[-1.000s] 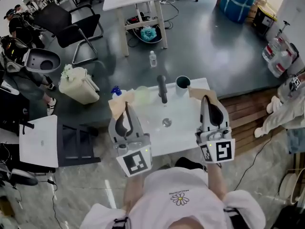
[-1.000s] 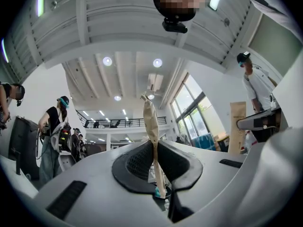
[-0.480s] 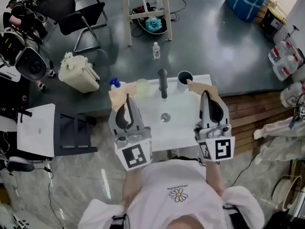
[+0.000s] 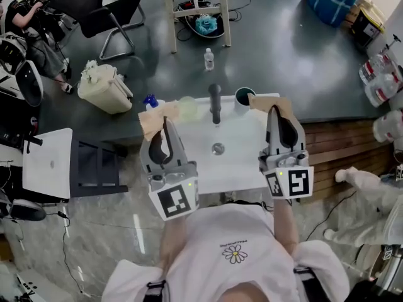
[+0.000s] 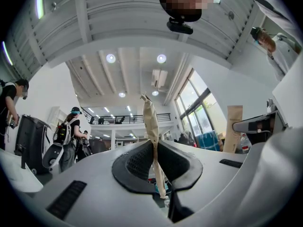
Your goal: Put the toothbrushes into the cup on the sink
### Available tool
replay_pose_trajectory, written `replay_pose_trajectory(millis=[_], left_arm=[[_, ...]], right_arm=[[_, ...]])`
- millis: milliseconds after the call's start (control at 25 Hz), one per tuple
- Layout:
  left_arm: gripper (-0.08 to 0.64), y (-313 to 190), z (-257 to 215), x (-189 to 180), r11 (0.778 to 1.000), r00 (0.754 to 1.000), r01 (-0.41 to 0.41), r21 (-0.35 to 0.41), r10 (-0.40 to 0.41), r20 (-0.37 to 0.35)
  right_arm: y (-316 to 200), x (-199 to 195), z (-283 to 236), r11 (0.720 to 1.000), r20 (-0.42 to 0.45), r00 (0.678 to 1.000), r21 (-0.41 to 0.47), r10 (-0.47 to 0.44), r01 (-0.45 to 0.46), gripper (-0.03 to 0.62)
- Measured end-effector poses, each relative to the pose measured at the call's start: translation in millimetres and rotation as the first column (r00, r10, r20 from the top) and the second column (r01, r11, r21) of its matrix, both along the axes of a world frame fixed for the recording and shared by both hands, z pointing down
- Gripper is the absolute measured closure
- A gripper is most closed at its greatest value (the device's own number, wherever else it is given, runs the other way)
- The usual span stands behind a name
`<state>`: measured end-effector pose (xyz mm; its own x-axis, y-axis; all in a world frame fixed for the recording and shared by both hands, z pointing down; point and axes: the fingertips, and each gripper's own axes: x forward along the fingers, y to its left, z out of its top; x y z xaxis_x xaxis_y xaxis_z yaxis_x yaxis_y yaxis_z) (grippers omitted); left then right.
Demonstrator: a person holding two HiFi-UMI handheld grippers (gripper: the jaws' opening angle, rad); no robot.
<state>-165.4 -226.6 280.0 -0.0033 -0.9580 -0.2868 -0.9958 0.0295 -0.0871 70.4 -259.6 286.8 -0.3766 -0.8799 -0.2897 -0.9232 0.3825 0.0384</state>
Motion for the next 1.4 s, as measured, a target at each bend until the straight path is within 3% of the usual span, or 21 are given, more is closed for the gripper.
replay_pose_trajectory(millis=[120,280,400,520,760,1080,1320,1400], left_arm=[[0.522,-0.2,0.5,-0.2,1.000,1.000,0.004,-0.004,-0.004,-0.004],[0.522,0.8,2.0,-2.5,1.000,1.000,0.017,-0.010,-0.017,0.003],[0.522,1.9,3.3,-4.5,0.999,0.999,0.035,-0.008,-0.035,0.013],[0.522,2.1,2.0,-7.3,0.998,0.998,0.058,-0.018,-0.058,0.016],[0.522,3.8,4.4,-12.3,0.995,0.995,0.093,-0.039,-0.093,0.021],[0.522,6.8,7.8,-19.2,0.992,0.990,0.119,-0.032,-0.117,0.075],[0.522,5.6,8.0,-17.5,0.992,0.990,0.120,-0.036,-0.117,0.079],[0.522,5.4,7.5,-17.8,0.992,0.991,0.121,-0.038,-0.119,0.064]], right_arm=[[-29.5,3.1,4.0,0.999,0.004,1.000,-0.033,-0.006,0.007,0.577],[-68.1,6.1,18.0,0.992,0.074,0.996,-0.105,-0.058,0.065,0.577],[-90.4,7.3,38.1,0.983,0.061,0.995,-0.165,-0.075,0.084,0.577],[-111.6,8.1,61.6,0.968,0.031,0.996,-0.237,-0.079,0.084,0.577],[-135.4,15.5,100.4,0.935,0.062,0.995,-0.343,-0.076,0.093,0.575],[-142.6,6.9,141.2,0.906,0.023,0.996,-0.415,-0.081,0.083,0.575],[-145.3,6.5,155.1,0.895,0.007,0.997,-0.440,-0.076,0.071,0.575],[-146.1,6.6,155.4,0.894,0.008,0.997,-0.443,-0.075,0.071,0.545]])
